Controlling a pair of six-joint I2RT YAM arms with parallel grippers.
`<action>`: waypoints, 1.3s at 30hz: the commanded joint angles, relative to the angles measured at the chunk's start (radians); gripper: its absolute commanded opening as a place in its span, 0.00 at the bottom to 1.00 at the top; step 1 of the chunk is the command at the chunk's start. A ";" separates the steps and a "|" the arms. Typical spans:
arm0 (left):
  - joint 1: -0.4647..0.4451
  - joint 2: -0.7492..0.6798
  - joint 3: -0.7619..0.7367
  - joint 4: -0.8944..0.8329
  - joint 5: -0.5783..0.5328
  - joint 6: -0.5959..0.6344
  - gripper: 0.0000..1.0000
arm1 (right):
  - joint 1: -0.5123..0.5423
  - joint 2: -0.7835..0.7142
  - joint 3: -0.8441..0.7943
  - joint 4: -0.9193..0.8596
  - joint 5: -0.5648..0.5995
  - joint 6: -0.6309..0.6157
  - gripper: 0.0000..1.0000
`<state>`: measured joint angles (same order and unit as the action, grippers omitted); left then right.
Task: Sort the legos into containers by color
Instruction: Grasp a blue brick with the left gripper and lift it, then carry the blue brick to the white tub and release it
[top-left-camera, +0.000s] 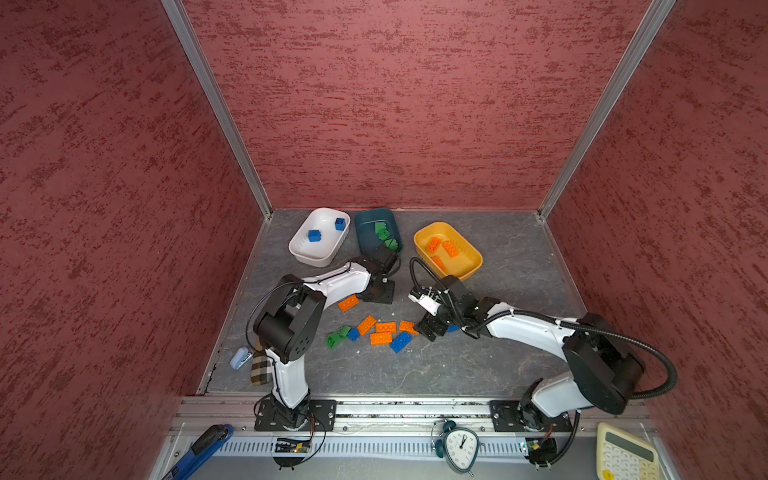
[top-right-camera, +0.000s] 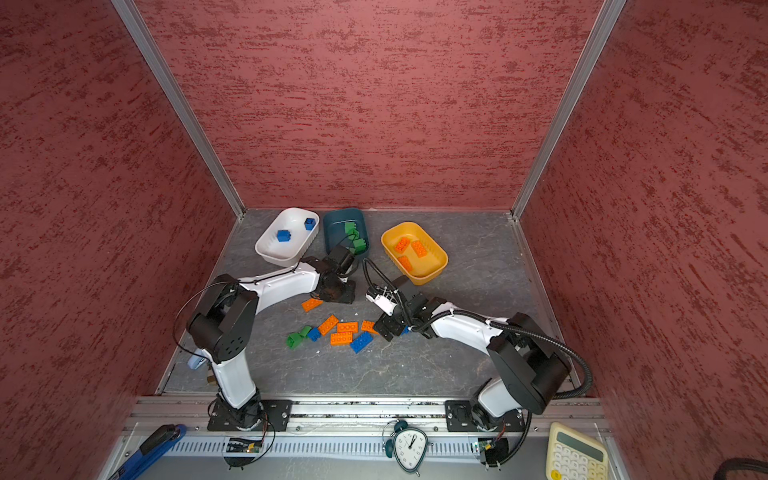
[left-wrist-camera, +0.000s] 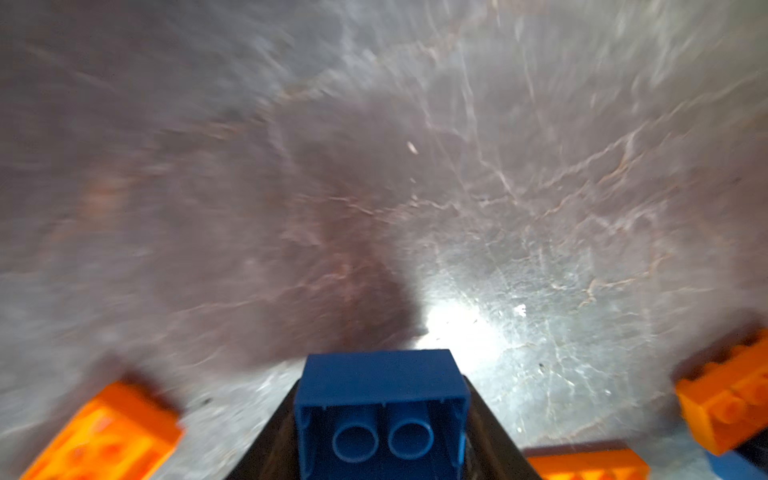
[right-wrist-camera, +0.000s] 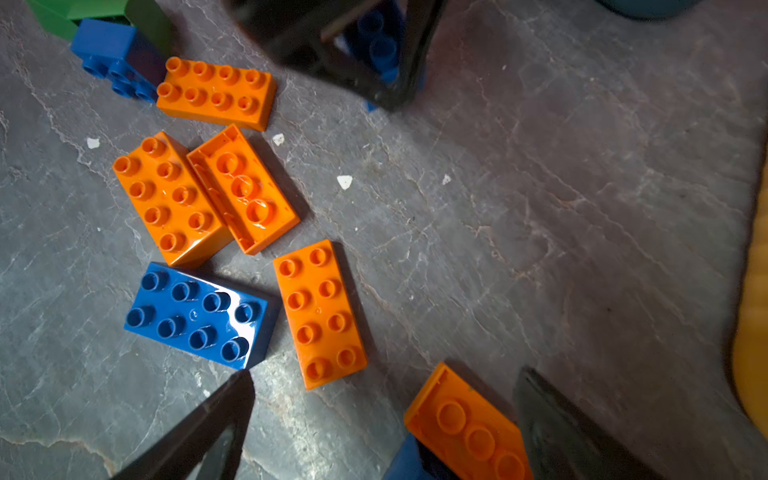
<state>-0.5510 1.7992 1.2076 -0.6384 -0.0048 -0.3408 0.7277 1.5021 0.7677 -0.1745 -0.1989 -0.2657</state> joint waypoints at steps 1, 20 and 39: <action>0.059 -0.099 -0.006 0.056 -0.020 -0.027 0.41 | 0.011 0.013 0.043 -0.013 -0.021 -0.043 0.98; 0.451 -0.008 0.233 0.158 -0.175 -0.074 0.42 | 0.016 0.093 0.125 -0.216 -0.030 -0.189 0.96; 0.520 0.211 0.467 0.039 -0.158 -0.195 0.75 | 0.039 0.211 0.189 -0.263 0.017 -0.261 0.84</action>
<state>-0.0391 2.0010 1.6424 -0.5671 -0.1619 -0.5114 0.7563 1.6909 0.9405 -0.4099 -0.1936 -0.4805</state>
